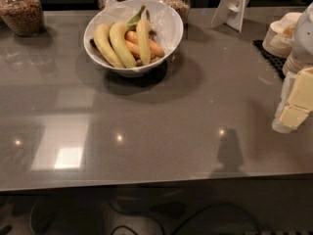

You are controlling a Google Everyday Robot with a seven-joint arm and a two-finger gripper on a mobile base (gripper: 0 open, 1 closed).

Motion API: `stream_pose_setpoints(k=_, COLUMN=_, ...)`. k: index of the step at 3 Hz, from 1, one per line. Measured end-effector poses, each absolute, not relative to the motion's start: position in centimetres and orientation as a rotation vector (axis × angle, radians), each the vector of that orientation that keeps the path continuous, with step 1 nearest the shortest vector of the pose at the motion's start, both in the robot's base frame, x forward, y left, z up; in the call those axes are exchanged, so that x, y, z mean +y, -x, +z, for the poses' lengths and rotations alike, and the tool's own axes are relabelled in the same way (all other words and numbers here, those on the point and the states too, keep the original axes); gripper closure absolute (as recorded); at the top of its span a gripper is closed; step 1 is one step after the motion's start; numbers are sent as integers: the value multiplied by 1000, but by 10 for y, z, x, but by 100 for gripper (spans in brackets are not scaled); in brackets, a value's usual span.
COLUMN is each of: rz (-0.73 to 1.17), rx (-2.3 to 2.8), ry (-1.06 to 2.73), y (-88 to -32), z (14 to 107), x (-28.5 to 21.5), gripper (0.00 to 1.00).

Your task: Pick banana from white bowl

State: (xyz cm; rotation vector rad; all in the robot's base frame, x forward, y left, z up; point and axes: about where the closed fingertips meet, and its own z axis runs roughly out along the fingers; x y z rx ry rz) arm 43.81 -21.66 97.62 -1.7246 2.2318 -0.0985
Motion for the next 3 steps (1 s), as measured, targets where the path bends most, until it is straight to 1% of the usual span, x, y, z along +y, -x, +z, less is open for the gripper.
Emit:
stream_pose_setpoints(k=2, rz=-104, rx=2202, ry=1696, y=-447, z=978, x=-212, gripper=0)
stream_pose_setpoints(k=3, rz=-93, rx=2136, ry=1622, y=-485, z=977, x=-190, gripper=0)
